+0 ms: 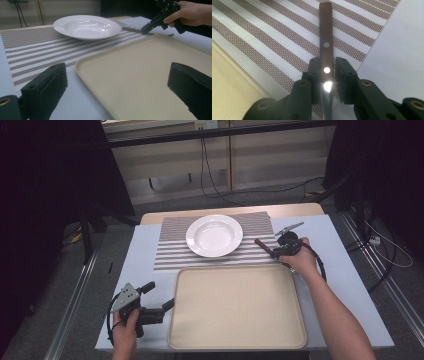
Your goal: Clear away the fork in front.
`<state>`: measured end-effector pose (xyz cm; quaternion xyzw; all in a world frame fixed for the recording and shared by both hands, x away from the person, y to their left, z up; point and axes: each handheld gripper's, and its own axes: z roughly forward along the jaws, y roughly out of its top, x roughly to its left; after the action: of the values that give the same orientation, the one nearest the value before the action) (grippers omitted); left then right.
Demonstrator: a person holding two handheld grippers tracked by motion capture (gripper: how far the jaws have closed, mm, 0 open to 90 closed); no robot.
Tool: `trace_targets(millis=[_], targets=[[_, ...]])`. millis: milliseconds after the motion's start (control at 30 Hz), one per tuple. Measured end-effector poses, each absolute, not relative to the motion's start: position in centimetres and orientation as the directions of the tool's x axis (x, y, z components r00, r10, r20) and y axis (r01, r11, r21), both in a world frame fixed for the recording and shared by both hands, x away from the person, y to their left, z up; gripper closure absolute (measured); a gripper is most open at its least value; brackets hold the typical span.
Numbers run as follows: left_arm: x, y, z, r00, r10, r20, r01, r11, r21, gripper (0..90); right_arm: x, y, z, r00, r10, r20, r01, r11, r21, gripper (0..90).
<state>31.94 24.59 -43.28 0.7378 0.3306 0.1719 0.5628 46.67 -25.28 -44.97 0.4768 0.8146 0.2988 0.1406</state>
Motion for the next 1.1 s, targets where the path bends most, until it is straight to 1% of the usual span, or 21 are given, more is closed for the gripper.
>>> trace_targets(millis=[133,233,267,333,433,500,567,633,733,800,900,1033,1100], targets=[[31.9,24.5,-43.3,0.724,0.679,-0.12,0.297,-0.15,0.943,2.9,46.5,-25.3,-45.0,-0.514,0.857,0.045,0.689,0.381,0.617,76.6],[32.1,24.5,-43.4,0.726,0.678,-0.116,0.297,-0.158,0.942,2.9,46.8,-24.9,-44.9,-0.513,0.857,0.04,0.704,0.394,0.591,77.6],[32.1,24.5,-43.4,0.726,0.678,-0.109,0.295,-0.164,0.941,3.0,47.0,-25.0,-44.9,-0.496,0.866,0.065,0.722,0.37,0.585,77.7],[32.2,24.4,-43.4,0.727,0.677,-0.113,0.297,-0.162,0.941,2.9,47.2,-24.9,-44.9,-0.494,0.866,0.077,0.733,0.367,0.574,77.8],[32.3,24.4,-43.4,0.724,0.68,-0.115,0.299,-0.159,0.941,3.0,47.5,-24.6,-44.8,-0.494,0.867,0.063,0.74,0.382,0.554,77.8],[32.3,24.5,-43.3,0.723,0.681,-0.116,0.296,-0.153,0.943,3.0,47.6,-24.1,-44.6,-0.493,0.869,0.035,0.744,0.401,0.534,78.0],[32.3,24.6,-43.3,0.72,0.684,-0.116,0.294,-0.149,0.944,3.0,47.6,-23.4,-44.4,-0.498,0.867,-0.018,0.741,0.436,0.512,78.2],[32.2,24.7,-43.3,0.721,0.684,-0.114,0.29,-0.149,0.945,3.0,47.6,-23.2,-44.3,-0.494,0.869,-0.031,0.744,0.441,0.502,78.2],[32.0,24.9,-43.2,0.716,0.688,-0.118,0.291,-0.139,0.947,3.0,47.6,-23.6,-44.4,-0.495,0.869,-0.005,0.743,0.426,0.517,78.3],[31.9,25.0,-43.2,0.71,0.694,-0.122,0.295,-0.135,0.946,3.0,47.2,-23.6,-44.5,-0.498,0.867,-0.024,0.725,0.431,0.538,78.3],[31.8,25.1,-43.2,0.71,0.694,-0.12,0.293,-0.136,0.946,2.9,47.1,-24.4,-44.7,-0.489,0.872,0.035,0.726,0.384,0.57,78.3],[31.8,24.9,-43.2,0.71,0.694,-0.122,0.293,-0.132,0.947,3.0,47.0,-24.5,-44.6,-0.487,0.872,0.036,0.712,0.373,0.595,78.3],[31.8,24.8,-43.2,0.712,0.692,-0.121,0.294,-0.137,0.946,3.0,46.8,-24.8,-44.3,-0.472,0.88,0.056,0.706,0.34,0.621,78.4]])
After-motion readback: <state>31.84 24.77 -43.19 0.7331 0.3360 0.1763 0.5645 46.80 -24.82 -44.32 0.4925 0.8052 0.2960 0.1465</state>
